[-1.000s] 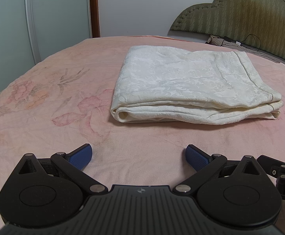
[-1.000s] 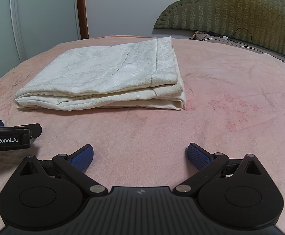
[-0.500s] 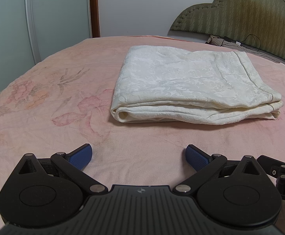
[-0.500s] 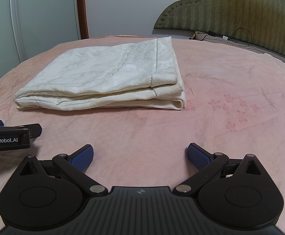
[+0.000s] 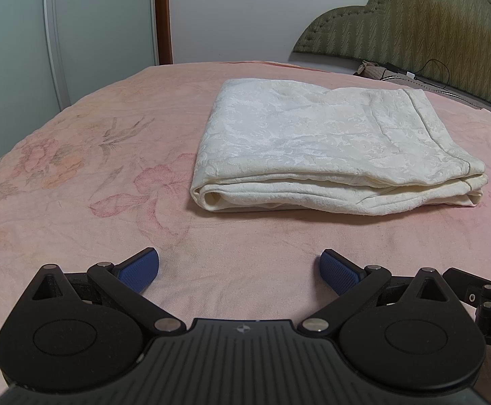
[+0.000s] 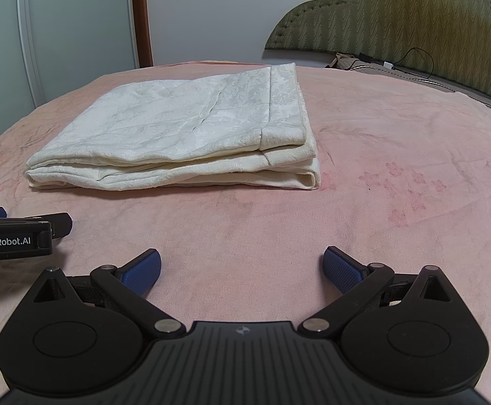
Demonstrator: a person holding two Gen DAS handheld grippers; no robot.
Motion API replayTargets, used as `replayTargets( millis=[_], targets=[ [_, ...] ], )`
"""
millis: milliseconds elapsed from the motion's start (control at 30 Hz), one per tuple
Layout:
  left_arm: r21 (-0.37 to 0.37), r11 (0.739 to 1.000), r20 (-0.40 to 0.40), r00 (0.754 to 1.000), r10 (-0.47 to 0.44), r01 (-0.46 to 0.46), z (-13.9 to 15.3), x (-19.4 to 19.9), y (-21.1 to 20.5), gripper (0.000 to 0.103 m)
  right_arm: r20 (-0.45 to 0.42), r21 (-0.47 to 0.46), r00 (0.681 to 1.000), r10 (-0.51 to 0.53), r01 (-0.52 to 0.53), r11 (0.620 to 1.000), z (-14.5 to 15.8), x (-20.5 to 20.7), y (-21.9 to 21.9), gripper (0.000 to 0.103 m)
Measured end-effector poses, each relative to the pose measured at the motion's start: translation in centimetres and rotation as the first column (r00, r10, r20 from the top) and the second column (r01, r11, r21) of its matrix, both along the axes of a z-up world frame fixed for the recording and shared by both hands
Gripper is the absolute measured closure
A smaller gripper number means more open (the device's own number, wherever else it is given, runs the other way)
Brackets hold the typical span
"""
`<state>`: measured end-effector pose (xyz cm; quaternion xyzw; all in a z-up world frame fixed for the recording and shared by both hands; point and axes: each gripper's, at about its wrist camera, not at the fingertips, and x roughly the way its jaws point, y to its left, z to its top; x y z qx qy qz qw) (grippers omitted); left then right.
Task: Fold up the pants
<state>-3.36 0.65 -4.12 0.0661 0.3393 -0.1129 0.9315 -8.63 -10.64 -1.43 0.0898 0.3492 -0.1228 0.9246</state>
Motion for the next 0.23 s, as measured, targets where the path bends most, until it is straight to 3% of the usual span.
replayTargets(
  millis=[233],
  targets=[
    [-0.004, 1.0, 0.0, 1.0, 0.001, -0.001, -0.02, -0.11, -0.09, 0.0, 0.0, 0.0, 1.0, 0.0, 0.0, 1.0, -0.01, 0.01, 0.01, 0.0]
  ],
)
